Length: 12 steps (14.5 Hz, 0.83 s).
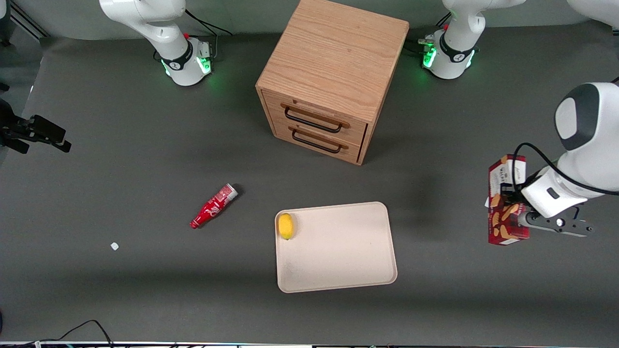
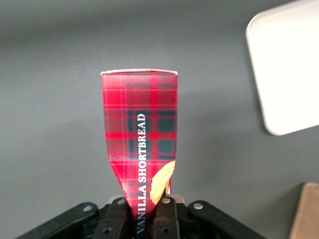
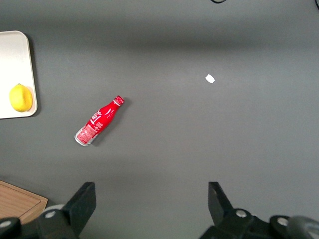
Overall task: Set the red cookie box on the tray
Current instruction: 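Carry the held cookie box over the tray and lower it onto the tray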
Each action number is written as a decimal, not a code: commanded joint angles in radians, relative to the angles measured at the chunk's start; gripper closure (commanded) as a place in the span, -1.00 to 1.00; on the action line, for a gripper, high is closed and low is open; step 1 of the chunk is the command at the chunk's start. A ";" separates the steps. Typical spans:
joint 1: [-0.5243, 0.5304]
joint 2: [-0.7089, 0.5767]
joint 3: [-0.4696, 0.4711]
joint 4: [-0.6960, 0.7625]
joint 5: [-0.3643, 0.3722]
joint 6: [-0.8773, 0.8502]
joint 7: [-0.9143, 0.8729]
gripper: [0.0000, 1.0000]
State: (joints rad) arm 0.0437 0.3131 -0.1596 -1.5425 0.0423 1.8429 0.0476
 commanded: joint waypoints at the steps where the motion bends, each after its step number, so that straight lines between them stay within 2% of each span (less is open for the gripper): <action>1: -0.033 0.072 -0.037 0.108 -0.009 -0.036 -0.145 1.00; 7: -0.149 0.263 -0.078 0.262 0.007 0.030 -0.475 1.00; 12: -0.238 0.403 -0.077 0.263 0.093 0.195 -0.641 1.00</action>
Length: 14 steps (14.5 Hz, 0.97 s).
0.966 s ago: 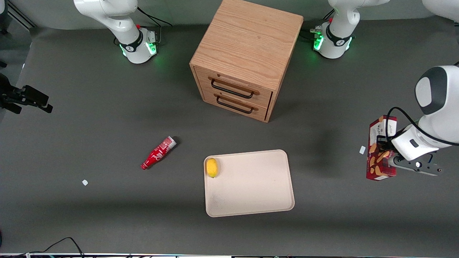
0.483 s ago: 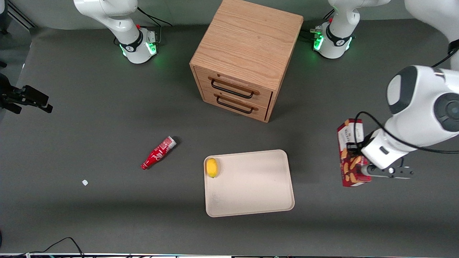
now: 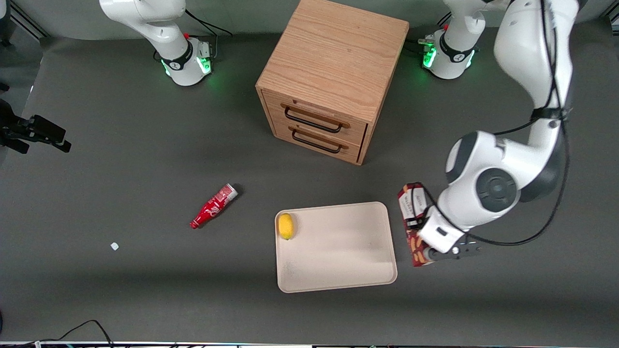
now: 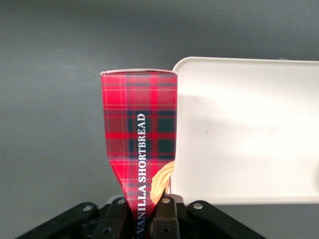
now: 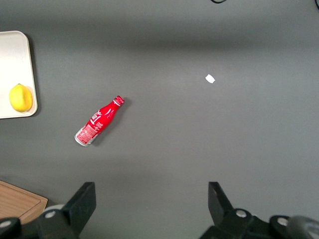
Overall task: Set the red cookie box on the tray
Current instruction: 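Carry the held cookie box over the tray and lower it onto the tray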
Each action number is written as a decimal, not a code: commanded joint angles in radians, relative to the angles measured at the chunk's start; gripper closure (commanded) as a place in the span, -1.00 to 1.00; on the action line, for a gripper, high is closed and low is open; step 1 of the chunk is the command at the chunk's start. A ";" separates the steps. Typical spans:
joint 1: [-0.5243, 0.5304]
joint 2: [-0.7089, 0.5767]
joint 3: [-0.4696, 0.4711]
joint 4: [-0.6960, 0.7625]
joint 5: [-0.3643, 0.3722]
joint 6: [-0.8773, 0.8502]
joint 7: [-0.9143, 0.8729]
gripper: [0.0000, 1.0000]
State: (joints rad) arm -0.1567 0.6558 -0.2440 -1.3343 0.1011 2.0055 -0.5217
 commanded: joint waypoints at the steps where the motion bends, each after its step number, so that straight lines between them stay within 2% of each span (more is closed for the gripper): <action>1: -0.050 0.085 0.009 0.055 0.048 0.063 -0.078 1.00; 6: -0.084 0.177 0.015 0.055 0.060 0.180 -0.089 1.00; 12: -0.090 0.200 0.017 0.055 0.080 0.196 -0.095 1.00; 13: -0.090 0.199 0.017 0.053 0.081 0.199 -0.095 0.53; 14: -0.090 0.196 0.018 0.046 0.095 0.209 -0.086 -0.96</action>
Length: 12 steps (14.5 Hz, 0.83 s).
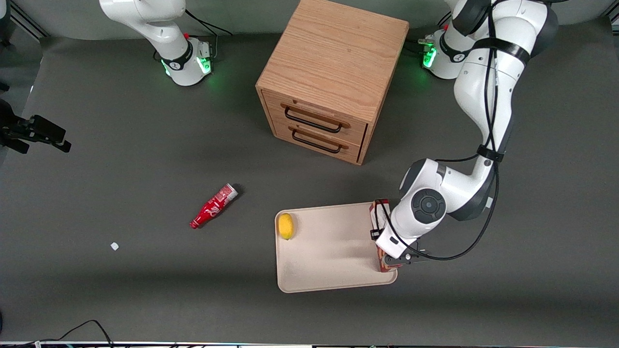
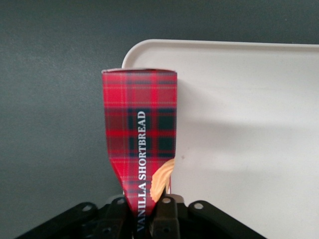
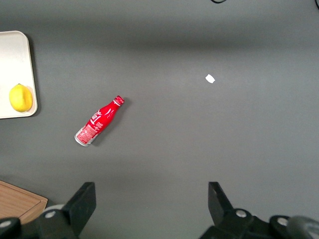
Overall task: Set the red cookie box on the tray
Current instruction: 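Carry the held cookie box over the tray and lower it onto the tray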
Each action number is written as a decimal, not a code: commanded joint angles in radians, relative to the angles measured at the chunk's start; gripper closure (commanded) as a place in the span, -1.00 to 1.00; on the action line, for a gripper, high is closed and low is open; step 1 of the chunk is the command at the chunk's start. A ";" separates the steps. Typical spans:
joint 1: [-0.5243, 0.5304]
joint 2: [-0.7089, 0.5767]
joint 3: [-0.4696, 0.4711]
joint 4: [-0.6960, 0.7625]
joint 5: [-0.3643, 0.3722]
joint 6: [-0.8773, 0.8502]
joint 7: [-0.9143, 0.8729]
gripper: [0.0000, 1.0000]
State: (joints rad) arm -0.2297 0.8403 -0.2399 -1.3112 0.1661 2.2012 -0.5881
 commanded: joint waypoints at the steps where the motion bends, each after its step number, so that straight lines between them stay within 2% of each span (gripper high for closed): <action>1: -0.017 0.006 0.013 0.015 0.073 0.032 -0.022 -1.00; 2: -0.014 0.005 0.013 0.004 0.090 0.046 -0.028 -1.00; 8: 0.000 -0.046 0.011 -0.002 0.082 0.049 -0.029 -1.00; 12: 0.070 -0.205 0.004 -0.091 0.030 0.031 -0.001 -1.00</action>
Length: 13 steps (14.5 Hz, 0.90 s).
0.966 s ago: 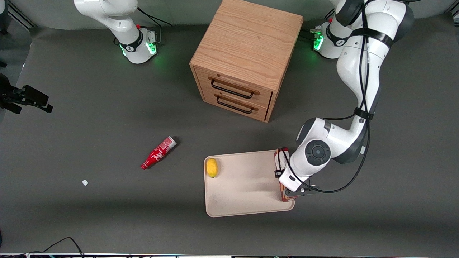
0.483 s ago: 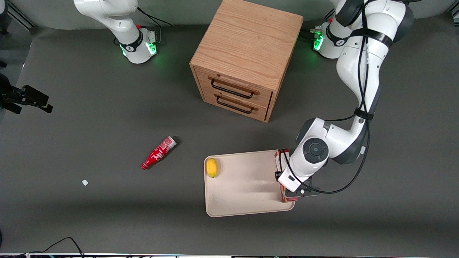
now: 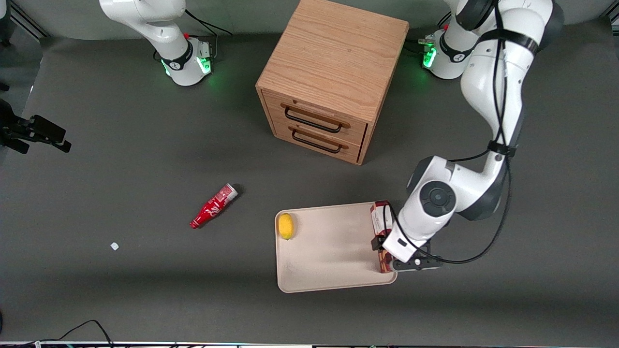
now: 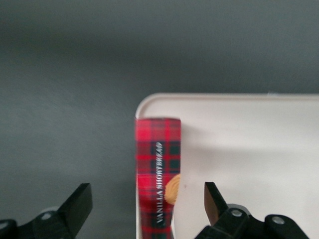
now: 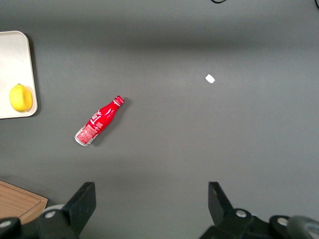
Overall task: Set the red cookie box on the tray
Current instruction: 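Open the left gripper and raise it away from the box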
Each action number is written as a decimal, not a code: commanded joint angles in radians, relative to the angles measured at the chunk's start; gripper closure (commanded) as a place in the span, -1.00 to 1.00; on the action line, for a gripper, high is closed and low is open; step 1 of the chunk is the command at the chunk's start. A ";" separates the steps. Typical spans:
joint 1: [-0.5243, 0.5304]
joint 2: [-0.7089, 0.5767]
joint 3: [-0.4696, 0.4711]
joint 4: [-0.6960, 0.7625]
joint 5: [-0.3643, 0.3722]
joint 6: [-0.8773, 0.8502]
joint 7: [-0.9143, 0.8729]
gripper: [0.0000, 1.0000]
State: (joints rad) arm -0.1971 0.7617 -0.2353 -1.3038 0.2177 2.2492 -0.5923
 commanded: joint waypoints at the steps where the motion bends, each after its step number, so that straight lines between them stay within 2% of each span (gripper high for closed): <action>1: 0.056 -0.174 -0.004 -0.129 -0.031 -0.025 0.044 -1.00; 2: 0.079 -0.218 -0.004 -0.161 -0.078 -0.029 0.098 -1.00; 3: 0.103 -0.267 -0.004 -0.188 -0.166 -0.057 0.141 -1.00; 4: 0.132 -0.316 -0.002 -0.210 -0.219 -0.097 0.167 -1.00; 7: 0.220 -0.462 -0.002 -0.276 -0.230 -0.251 0.215 -1.00; 10: 0.303 -0.580 -0.002 -0.281 -0.228 -0.460 0.380 -1.00; 13: 0.379 -0.704 0.002 -0.322 -0.221 -0.578 0.533 -1.00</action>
State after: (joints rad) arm 0.1352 0.1724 -0.2313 -1.5357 0.0064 1.7106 -0.1605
